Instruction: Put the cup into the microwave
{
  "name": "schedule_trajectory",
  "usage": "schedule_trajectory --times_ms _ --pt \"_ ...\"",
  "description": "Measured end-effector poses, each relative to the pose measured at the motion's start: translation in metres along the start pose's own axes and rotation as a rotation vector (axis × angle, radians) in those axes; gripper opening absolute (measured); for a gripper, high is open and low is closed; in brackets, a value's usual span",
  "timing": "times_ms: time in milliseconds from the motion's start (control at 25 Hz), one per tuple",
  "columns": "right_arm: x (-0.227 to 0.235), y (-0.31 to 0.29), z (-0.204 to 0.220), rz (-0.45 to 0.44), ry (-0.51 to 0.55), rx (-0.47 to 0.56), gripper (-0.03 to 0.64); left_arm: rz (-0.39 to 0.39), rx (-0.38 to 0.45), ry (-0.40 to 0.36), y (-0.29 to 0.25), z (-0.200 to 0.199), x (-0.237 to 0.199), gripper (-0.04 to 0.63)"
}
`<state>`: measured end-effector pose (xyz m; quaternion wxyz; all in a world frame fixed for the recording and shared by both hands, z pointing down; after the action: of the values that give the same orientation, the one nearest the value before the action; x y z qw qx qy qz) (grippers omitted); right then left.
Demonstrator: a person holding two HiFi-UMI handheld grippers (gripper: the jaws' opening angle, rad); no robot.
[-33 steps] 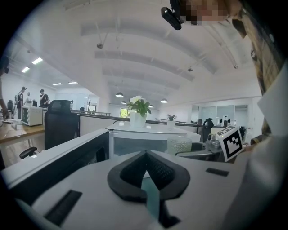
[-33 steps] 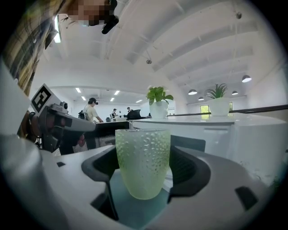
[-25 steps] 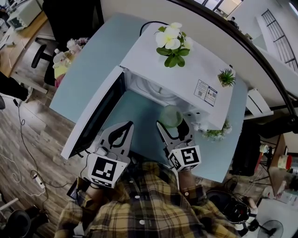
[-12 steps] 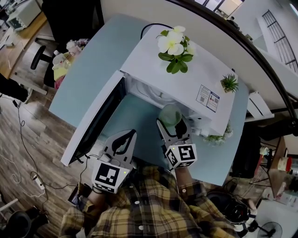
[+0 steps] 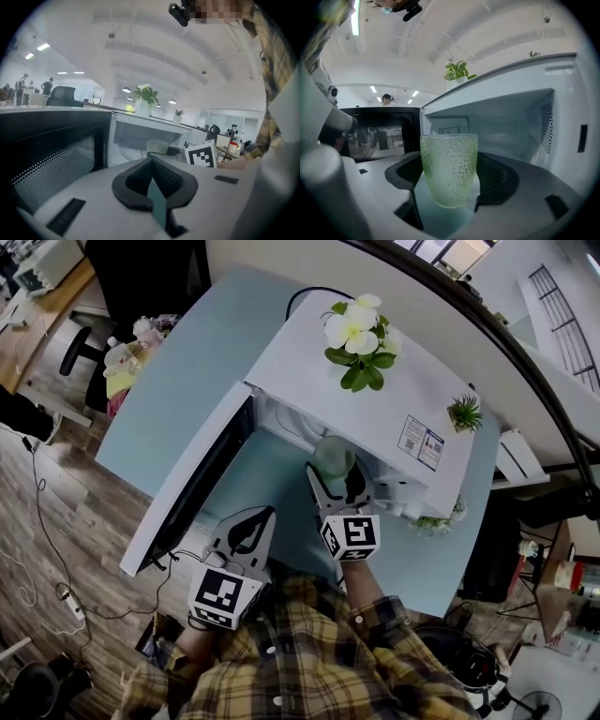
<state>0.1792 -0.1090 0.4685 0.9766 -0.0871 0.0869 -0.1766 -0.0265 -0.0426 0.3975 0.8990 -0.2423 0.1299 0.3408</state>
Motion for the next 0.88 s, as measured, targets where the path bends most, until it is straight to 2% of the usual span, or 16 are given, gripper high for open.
schedule_trajectory --times_ms 280,880 --pt "0.005 -0.018 0.006 0.039 0.007 0.002 0.357 0.015 -0.026 0.009 -0.003 0.007 -0.002 -0.011" --pt "0.005 -0.046 0.015 0.100 -0.020 -0.006 0.357 0.004 -0.013 0.030 -0.001 0.005 -0.016 -0.011"
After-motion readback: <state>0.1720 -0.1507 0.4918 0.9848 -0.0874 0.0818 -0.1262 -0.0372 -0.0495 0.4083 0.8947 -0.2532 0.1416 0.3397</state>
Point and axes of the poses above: the fingertips, and each gripper's own axes: y backward along the fingers, x to its right, z out of its underside, the point moved 9 cm from there along y, backward along the fingers, and after that the axes turned 10 degrees about y, right-handed, at the moved point
